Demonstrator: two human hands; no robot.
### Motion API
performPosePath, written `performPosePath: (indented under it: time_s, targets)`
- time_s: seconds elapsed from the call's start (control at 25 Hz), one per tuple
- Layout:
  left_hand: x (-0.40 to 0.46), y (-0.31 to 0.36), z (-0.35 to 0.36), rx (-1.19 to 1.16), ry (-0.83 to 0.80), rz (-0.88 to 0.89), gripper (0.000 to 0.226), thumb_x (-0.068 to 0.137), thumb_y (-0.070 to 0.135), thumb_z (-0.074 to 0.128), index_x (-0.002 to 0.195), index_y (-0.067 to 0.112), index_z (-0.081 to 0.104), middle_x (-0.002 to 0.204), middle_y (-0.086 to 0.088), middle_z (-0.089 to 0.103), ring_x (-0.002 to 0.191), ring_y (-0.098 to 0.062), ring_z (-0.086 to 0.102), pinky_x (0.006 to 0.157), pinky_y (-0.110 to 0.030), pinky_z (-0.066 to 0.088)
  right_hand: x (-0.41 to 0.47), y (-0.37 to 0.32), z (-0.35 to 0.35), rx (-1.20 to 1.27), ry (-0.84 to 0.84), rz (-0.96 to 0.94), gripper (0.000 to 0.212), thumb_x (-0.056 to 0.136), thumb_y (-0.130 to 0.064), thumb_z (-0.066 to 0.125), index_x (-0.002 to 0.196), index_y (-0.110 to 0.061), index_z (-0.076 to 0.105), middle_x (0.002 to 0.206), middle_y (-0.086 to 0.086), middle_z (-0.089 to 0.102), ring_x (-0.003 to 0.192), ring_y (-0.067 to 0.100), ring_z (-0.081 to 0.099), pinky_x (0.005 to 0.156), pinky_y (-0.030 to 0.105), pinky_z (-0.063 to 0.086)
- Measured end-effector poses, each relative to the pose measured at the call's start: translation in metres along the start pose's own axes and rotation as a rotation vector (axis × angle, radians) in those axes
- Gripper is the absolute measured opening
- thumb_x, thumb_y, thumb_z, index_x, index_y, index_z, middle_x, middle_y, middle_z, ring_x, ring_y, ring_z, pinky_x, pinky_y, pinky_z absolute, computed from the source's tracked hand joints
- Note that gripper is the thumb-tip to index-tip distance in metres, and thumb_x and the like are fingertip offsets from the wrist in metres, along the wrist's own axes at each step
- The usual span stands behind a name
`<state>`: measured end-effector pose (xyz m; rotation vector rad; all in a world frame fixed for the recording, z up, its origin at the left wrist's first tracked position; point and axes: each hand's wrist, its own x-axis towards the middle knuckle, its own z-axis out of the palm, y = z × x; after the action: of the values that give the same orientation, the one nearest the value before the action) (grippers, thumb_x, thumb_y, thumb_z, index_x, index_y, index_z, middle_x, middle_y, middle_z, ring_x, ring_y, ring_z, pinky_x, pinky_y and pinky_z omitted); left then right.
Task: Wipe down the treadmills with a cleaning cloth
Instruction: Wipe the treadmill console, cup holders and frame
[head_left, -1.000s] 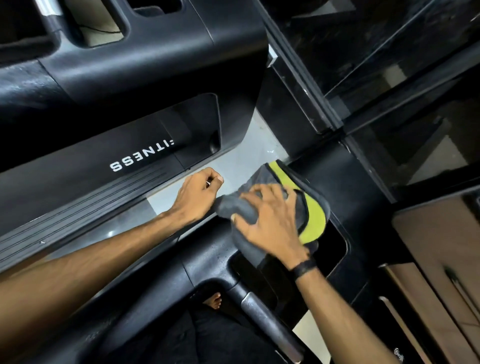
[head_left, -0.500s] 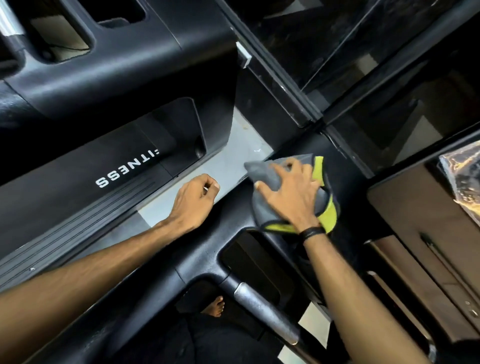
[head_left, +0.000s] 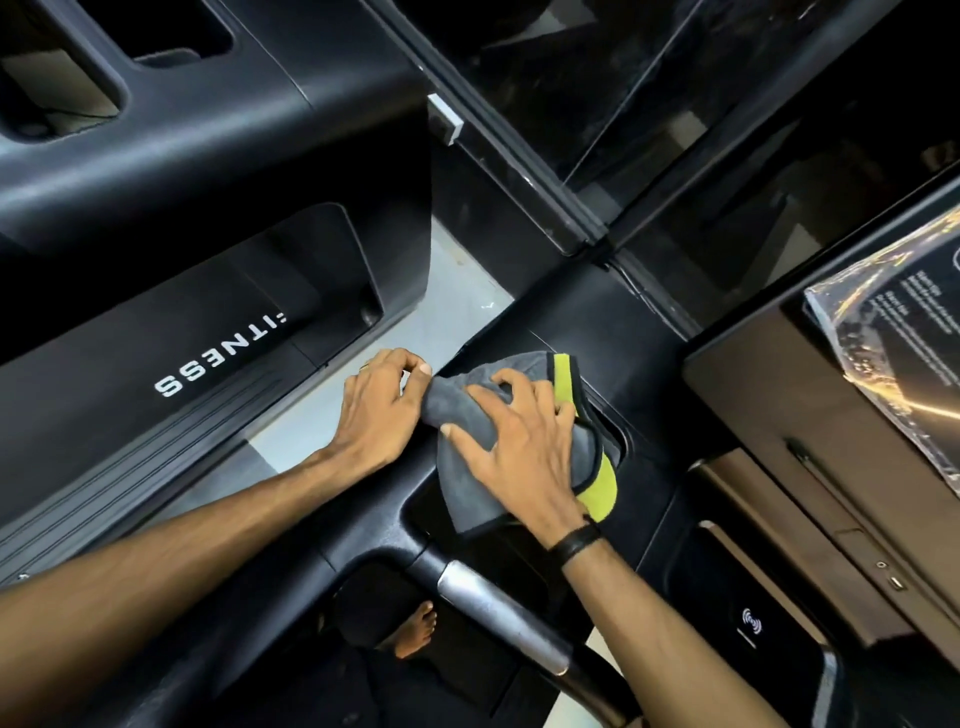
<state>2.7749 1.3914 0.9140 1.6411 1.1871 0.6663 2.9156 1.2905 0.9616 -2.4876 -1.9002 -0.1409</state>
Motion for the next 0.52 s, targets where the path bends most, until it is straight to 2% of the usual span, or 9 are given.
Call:
performPosePath:
  time_s: [0.16,0.24,0.36,0.4,0.52]
  targets:
    - [0.000,0.009,0.008,0.038,-0.031,0.016,0.029,0.104,0.030,0.044,0.126,0.018,0.058,0.131,-0.001,0.060,0.123,-0.023,0.052,0.109,-0.048,0.035,0.065,0.013,-0.001,-0.022,-0.083,0.204,0.048,0.087,-0.064,0.053,0.124,-0.036,0.065,0.125,-0.002,0.052,0.114,0.024,0.045,0.093,0.047,0.036]
    - [-0.004,0.016,0.011,0.081,-0.059,0.057,0.032,0.104,0.031,0.044,0.130,0.017,0.056,0.136,-0.002,0.058,0.124,-0.023,0.051,0.111,-0.046,0.033,0.091,0.033,-0.003,-0.042,-0.100,0.304,0.049,0.088,-0.063,0.054,0.122,-0.031,0.067,0.125,0.002,0.052,0.118,0.029,0.044,0.095,0.048,0.035]
    - [-0.011,0.021,0.007,0.099,-0.061,0.101,0.034,0.102,0.034,0.044,0.126,0.015,0.059,0.131,-0.002,0.061,0.117,-0.023,0.056,0.110,-0.048,0.035,0.096,0.080,-0.005,-0.063,-0.072,0.417,0.056,0.090,-0.064,0.052,0.126,-0.023,0.065,0.130,0.007,0.051,0.123,0.033,0.041,0.099,0.049,0.034]
    - [-0.013,0.021,0.004,0.107,-0.061,0.104,0.035,0.101,0.035,0.044,0.124,0.014,0.060,0.130,-0.003,0.062,0.117,-0.024,0.057,0.109,-0.049,0.035,0.090,0.100,-0.006,-0.008,-0.056,0.439,0.056,0.091,-0.062,0.053,0.127,-0.021,0.064,0.132,0.009,0.051,0.124,0.034,0.041,0.102,0.047,0.035]
    - [-0.024,0.019,0.002,0.129,-0.031,0.089,0.026,0.102,0.029,0.049,0.119,0.013,0.062,0.126,-0.002,0.063,0.117,-0.023,0.058,0.109,-0.051,0.036,0.063,0.147,-0.013,0.397,-0.068,0.458,0.051,0.094,-0.048,0.059,0.135,-0.018,0.056,0.137,0.010,0.051,0.127,0.032,0.047,0.110,0.038,0.036]
